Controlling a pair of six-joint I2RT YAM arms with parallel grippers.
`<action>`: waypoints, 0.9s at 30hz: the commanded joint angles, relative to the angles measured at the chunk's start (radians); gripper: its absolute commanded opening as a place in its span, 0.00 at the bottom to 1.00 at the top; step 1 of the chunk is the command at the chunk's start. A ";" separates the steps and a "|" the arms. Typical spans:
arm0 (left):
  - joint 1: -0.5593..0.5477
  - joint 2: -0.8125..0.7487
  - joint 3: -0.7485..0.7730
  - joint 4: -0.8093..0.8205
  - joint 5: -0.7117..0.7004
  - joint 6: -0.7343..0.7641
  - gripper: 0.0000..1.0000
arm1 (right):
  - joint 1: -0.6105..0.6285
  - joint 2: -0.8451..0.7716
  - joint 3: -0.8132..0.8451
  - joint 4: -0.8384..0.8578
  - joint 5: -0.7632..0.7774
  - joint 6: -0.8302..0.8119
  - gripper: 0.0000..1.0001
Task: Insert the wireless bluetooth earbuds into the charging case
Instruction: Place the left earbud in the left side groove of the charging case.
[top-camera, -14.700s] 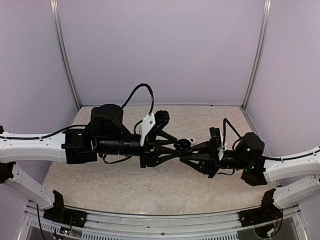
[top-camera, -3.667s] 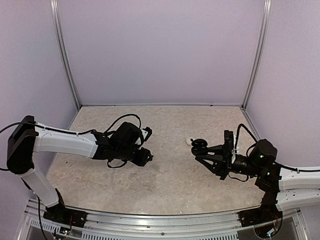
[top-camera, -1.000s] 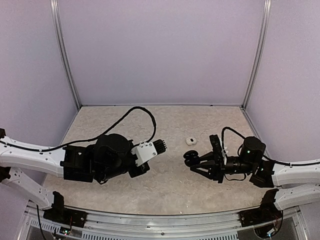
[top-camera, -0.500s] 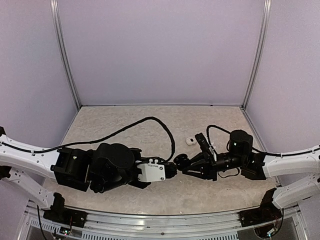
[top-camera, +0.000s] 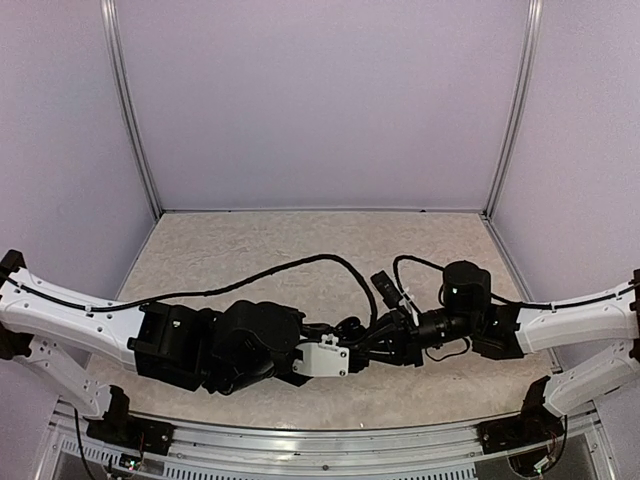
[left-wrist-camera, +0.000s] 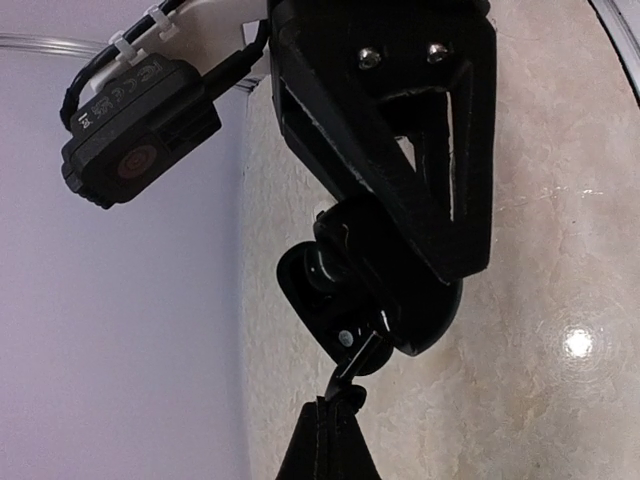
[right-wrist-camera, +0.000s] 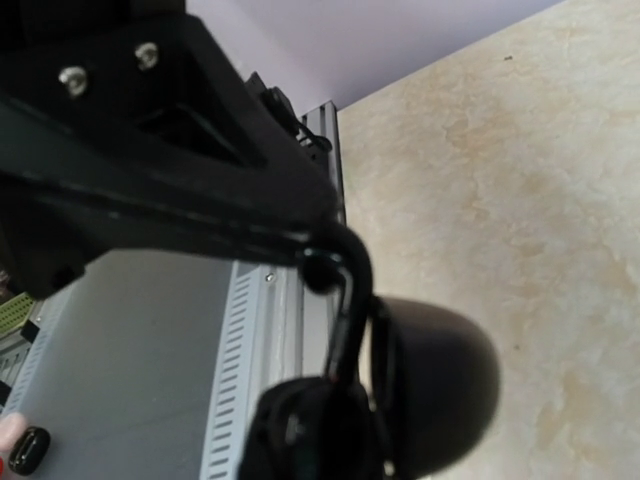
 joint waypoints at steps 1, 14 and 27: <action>-0.007 0.011 0.028 -0.001 -0.015 0.016 0.00 | 0.026 0.022 0.025 0.001 0.024 0.032 0.00; -0.018 0.017 0.027 0.004 0.017 0.016 0.00 | 0.035 0.046 0.027 0.045 0.028 0.068 0.00; -0.023 0.008 0.016 0.002 0.052 0.016 0.00 | 0.036 0.034 0.019 0.061 0.027 0.069 0.00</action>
